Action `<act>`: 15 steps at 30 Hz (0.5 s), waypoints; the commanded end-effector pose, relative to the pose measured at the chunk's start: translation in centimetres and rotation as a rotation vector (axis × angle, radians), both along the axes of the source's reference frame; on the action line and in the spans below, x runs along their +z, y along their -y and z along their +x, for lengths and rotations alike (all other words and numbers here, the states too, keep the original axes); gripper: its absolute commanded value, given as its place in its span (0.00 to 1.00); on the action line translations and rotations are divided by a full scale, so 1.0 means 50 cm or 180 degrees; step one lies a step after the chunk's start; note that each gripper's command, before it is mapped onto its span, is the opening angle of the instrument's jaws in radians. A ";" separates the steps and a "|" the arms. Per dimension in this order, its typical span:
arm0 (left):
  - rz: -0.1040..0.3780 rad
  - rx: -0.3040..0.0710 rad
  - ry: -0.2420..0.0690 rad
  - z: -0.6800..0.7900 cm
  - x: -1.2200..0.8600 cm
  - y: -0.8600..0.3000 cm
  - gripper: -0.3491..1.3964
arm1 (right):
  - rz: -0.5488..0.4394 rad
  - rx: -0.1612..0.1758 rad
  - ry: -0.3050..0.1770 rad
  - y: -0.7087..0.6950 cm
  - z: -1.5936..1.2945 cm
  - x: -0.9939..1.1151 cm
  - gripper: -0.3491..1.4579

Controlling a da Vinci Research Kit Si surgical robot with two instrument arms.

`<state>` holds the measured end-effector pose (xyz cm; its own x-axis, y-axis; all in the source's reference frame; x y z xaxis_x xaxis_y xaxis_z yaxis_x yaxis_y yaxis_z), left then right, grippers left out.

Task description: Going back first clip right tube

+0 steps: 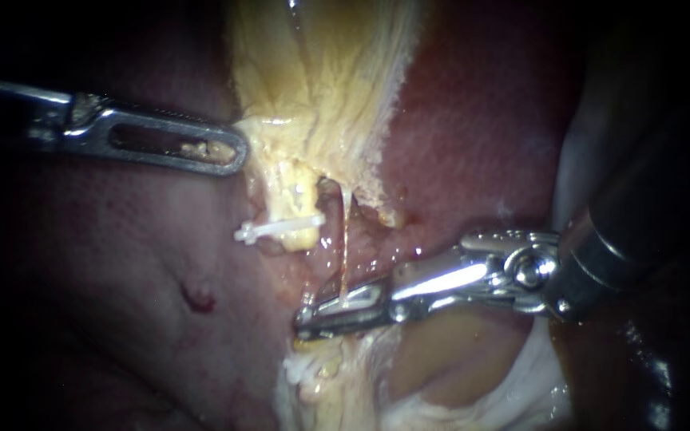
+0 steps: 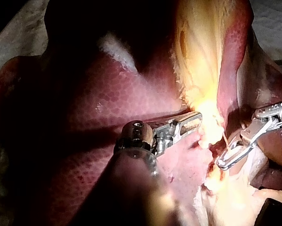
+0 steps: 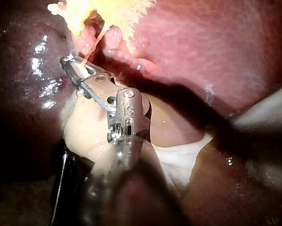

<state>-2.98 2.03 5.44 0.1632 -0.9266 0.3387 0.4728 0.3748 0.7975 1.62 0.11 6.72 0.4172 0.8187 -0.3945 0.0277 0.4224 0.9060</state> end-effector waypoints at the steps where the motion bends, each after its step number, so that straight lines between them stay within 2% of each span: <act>1: 0.0001 0.0003 0.0003 0.0000 -0.0001 0.0000 0.00 | -0.0003 0.0009 0.0004 0.0000 0.0000 0.0001 0.00; 5: 0.0001 0.0003 0.0003 0.0001 0.0000 0.0000 0.00 | 0.0021 -0.0011 -0.0048 0.0000 0.0000 0.0002 0.03; 6: 0.0001 0.0003 0.0004 0.0001 0.0001 -0.0001 0.00 | 0.0032 0.0014 -0.0086 0.0000 0.0001 0.0003 0.14; 10: 0.0001 0.0004 0.0004 0.0001 0.0002 -0.0001 0.00 | -0.0030 0.0044 -0.0142 -0.0002 0.0012 0.0008 0.38; 15: 0.0001 0.0004 0.0004 0.0001 0.0001 -0.0001 0.00 | -0.0287 0.0077 -0.0188 -0.0001 0.0028 0.0016 0.45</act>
